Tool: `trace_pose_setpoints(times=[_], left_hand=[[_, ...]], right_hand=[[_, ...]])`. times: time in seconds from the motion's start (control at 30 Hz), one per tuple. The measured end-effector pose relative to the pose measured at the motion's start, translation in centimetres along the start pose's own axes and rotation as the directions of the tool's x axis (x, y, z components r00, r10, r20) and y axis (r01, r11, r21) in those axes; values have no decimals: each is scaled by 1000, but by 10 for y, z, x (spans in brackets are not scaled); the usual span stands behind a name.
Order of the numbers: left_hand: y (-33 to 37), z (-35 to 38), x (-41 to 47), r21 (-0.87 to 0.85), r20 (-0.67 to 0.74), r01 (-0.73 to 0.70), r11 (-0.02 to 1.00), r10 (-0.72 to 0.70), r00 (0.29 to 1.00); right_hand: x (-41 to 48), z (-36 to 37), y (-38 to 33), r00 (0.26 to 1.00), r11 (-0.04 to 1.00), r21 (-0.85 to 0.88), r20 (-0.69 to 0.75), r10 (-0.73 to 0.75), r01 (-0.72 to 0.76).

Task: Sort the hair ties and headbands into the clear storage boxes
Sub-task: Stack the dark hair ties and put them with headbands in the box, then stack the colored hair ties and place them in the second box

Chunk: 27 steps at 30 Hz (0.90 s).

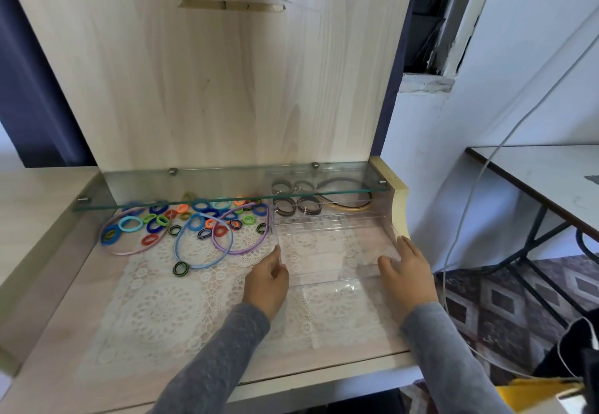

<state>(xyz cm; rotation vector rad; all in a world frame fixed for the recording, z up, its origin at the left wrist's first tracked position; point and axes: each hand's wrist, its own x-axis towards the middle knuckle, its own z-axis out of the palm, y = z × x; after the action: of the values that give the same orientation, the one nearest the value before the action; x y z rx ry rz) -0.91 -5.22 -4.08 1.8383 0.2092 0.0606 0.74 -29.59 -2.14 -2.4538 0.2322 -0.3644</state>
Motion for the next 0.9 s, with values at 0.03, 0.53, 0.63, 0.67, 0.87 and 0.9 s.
trace_pose_setpoints(times=[0.03,0.53,0.63,0.67,0.87,0.9], left_hand=[[0,0,0,-6,1,1,1000,-1,1000],[-17,-43,-7,485,-124,-285,827,388,913],[-28,-63,-3,578,-148,-284,765,441,885],[-31,-68,-2,582,-152,-278,764,438,886],[-44,-95,3,595,-141,-237,768,390,910],[-44,-98,4,605,-139,-226,763,381,914]], right_hand=[[0,0,0,1000,1000,3,-2,-1,1],[3,24,-39,987,989,-46,-67,-145,142],[-8,47,-74,939,944,31,-114,-323,328],[-12,55,-86,925,926,66,-117,-362,371],[-37,105,-152,823,813,154,1,-569,562],[-40,113,-157,815,810,148,40,-578,567]])
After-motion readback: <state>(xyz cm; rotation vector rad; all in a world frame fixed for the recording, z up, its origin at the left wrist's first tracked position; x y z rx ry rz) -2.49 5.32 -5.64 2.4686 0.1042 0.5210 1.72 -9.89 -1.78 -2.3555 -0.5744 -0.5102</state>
